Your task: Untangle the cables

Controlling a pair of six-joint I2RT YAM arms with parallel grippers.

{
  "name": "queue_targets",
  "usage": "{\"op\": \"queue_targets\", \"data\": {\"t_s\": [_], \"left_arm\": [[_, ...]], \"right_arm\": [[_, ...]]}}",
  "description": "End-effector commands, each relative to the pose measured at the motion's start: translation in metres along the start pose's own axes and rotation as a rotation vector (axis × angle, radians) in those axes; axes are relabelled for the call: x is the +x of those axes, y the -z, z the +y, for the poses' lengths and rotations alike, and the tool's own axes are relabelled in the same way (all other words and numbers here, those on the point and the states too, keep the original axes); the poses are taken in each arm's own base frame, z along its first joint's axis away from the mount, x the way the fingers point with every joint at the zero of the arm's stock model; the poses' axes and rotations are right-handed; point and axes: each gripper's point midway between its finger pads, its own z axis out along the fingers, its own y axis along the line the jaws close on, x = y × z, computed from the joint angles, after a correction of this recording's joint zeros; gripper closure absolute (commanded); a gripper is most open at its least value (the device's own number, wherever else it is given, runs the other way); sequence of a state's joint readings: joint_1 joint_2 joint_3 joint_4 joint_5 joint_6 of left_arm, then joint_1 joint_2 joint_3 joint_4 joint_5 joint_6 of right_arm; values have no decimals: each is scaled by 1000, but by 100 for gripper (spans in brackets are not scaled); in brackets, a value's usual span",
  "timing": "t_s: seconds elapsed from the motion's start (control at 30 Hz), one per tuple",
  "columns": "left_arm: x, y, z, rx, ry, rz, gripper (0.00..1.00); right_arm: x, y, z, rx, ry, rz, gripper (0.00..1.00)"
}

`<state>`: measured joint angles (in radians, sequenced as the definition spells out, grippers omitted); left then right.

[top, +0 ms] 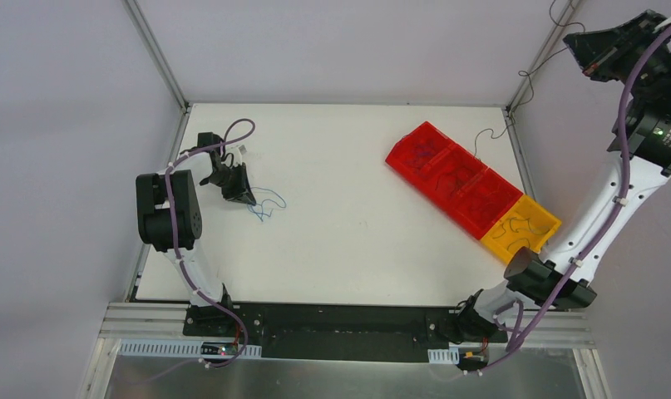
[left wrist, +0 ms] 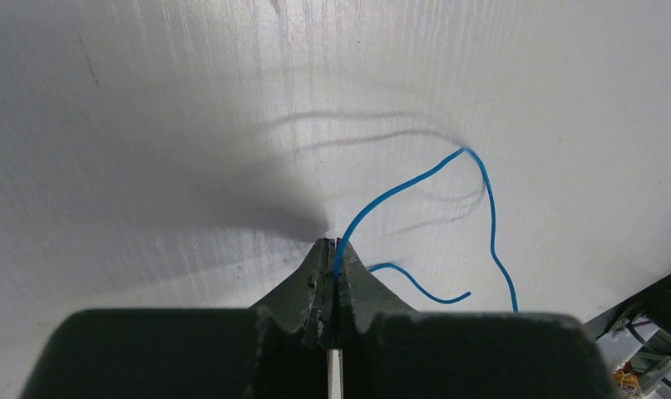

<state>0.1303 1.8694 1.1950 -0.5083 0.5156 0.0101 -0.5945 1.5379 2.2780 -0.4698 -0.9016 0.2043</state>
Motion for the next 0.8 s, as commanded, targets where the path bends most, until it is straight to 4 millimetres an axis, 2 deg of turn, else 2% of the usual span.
{"op": "queue_targets", "data": {"t_s": [0.0,0.13,0.27,0.47,0.63,0.77], "left_arm": [[-5,4,-7,17,-6,-13,100],[-3,2,-5,11,-3,-7,100],[-4,3,-6,12,-6,-11,100],[-5,7,-7,6,-11,-22,100],[-1,8,-9,10,-11,-20,100],[2,9,-9,13,-10,-18,100]], "right_arm": [[19,-14,5,-24,15,44,100],[56,-28,-9,-12,3,124,100],[106,-34,-29,16,23,229,100],[169,-27,-57,67,12,364,100],[232,-21,-66,61,0,499,100],[279,-31,-66,26,-12,588,100]]}}
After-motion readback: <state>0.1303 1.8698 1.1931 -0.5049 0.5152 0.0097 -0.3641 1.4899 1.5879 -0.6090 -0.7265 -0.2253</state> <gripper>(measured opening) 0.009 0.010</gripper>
